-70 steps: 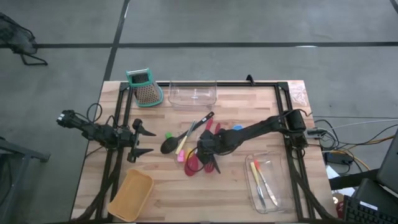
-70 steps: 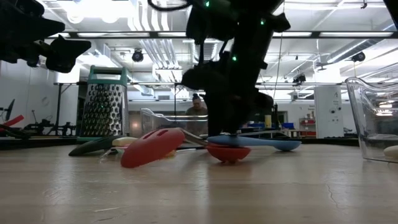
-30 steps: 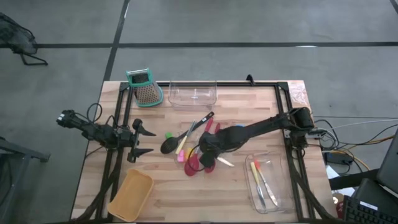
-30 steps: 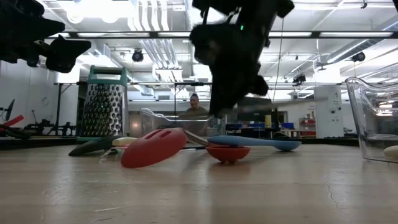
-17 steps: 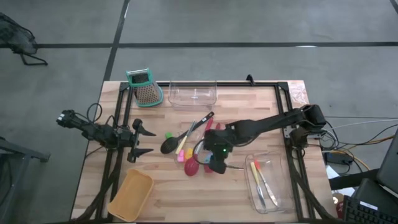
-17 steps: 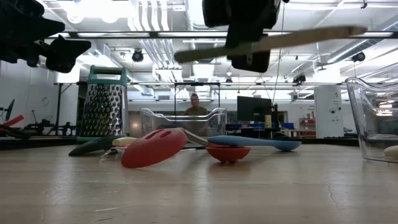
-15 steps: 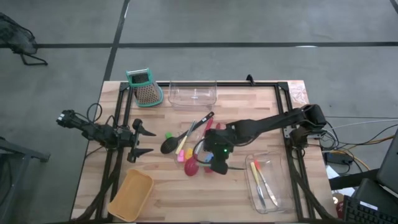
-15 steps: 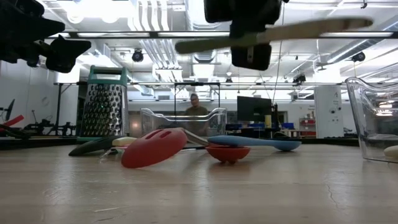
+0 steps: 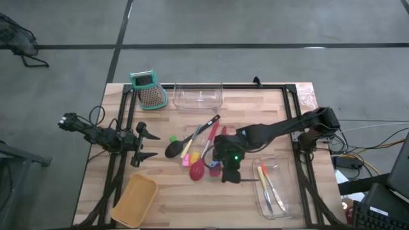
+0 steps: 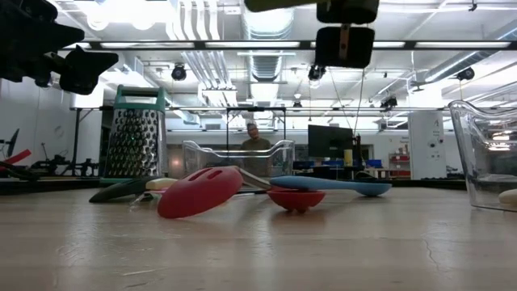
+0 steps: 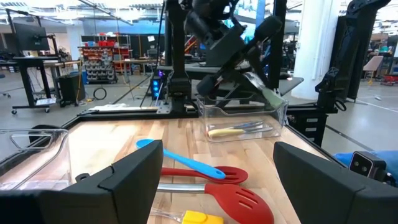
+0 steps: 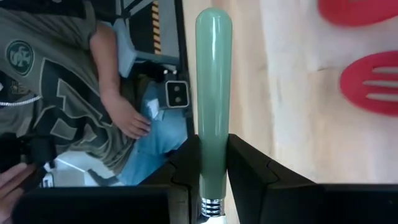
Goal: Pick & Place Kitchen Items
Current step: Put the green knife into the bottom transparent bin
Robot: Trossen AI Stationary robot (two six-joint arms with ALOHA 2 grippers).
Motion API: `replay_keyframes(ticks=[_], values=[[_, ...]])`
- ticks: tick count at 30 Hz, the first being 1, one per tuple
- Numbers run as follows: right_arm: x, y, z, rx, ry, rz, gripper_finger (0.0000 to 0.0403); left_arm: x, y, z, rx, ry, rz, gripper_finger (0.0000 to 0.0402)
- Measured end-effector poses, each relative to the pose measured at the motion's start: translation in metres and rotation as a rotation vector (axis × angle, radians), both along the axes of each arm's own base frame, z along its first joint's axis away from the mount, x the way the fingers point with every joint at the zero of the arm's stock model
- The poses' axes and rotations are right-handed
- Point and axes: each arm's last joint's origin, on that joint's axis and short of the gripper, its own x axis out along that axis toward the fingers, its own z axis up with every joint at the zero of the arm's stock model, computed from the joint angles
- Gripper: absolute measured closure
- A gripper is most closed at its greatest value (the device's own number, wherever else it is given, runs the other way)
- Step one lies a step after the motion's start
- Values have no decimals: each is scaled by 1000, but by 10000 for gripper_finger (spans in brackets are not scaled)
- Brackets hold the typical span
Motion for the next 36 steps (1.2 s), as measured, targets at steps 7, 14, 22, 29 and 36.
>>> replay_keyframes(ticks=[7,14,22,29,36], values=[[-8,24,0,36,88,-16,343,0,0,0,0,0,0,90],[-24,45,-2,-45,194,-70,343,0,0,0,0,0,0,90],[-55,60,1,-264,289,-183,344,0,0,0,0,0,-1,90],[-87,61,22,-433,277,-310,341,0,0,0,0,0,0,90],[-128,61,35,-677,249,-522,340,0,0,0,0,-1,0,90]])
